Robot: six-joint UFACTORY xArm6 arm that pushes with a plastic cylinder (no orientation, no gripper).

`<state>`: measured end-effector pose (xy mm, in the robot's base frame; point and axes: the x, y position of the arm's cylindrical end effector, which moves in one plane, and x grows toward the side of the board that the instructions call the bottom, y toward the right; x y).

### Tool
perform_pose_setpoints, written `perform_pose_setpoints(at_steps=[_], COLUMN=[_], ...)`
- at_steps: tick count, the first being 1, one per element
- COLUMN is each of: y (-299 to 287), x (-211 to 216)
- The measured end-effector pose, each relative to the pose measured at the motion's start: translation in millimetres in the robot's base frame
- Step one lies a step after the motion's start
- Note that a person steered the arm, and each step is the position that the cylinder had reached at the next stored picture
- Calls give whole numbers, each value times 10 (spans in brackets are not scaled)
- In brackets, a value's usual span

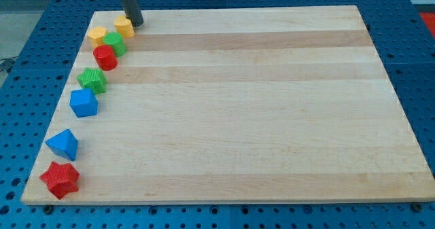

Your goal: Place the yellow hexagon at the top right of the yellow heart

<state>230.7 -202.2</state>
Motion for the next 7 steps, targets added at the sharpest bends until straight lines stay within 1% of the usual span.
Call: perform_pose_setpoints(at_steps=[1,2,3,5,6,7], y=[-79,-9,-210,-965,-1028,-1027], x=[-48,-393,-392,-391,-253,-12])
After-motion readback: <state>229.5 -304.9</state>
